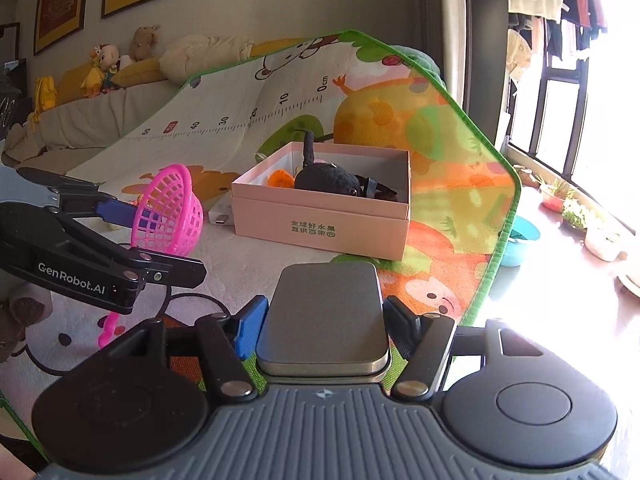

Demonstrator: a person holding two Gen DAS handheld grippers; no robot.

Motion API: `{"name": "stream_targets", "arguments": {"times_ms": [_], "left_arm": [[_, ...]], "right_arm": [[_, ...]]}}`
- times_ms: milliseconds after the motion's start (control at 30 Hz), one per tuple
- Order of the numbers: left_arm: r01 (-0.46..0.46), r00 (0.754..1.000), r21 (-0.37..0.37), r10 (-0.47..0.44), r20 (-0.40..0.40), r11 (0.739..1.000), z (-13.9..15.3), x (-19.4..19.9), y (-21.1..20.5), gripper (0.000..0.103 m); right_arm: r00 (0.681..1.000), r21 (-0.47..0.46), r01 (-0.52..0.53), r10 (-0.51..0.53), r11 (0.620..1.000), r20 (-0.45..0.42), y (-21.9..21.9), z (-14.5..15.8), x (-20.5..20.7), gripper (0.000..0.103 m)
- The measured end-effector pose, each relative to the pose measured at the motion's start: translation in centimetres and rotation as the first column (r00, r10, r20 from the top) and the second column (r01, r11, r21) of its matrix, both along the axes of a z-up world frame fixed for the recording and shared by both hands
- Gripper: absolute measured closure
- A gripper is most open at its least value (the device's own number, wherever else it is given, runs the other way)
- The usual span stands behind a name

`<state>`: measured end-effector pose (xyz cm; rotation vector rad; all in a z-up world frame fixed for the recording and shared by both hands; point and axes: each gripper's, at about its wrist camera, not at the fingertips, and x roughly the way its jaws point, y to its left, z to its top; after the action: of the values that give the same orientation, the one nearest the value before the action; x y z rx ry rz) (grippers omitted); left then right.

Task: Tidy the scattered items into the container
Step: 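Carry the pink net into the pink box with the left tool while the right drops the tin in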

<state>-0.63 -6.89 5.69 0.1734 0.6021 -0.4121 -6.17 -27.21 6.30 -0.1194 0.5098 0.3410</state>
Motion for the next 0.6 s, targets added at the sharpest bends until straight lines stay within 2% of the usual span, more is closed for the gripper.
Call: {"name": "stream_targets", "arguments": {"times_ms": [167,300,467,600], "left_arm": [[0.019,1.000,-0.009,-0.019,0.022,1.000,1.1,0.2,-0.3,0.017],[0.033,0.999,-0.033,-0.032,0.033,0.999,2.4,2.3,-0.5,0.017],[0.047,0.995,-0.051,-0.043,0.087,0.998,5.8,8.0,-1.0,0.017],[0.021,0.998,-0.076,-0.017,0.062,0.997,6.9,14.3,-1.4,0.017]], "right_arm": [[1.000,0.014,-0.001,0.001,1.000,0.021,-0.3,0.9,-0.1,0.039],[1.000,0.047,0.004,-0.004,0.999,0.008,-1.0,1.3,0.7,0.039],[1.000,0.067,-0.003,0.003,0.998,0.000,-1.2,1.8,2.5,0.039],[1.000,0.086,-0.015,0.016,0.996,-0.016,-1.1,1.7,4.5,0.039]]}}
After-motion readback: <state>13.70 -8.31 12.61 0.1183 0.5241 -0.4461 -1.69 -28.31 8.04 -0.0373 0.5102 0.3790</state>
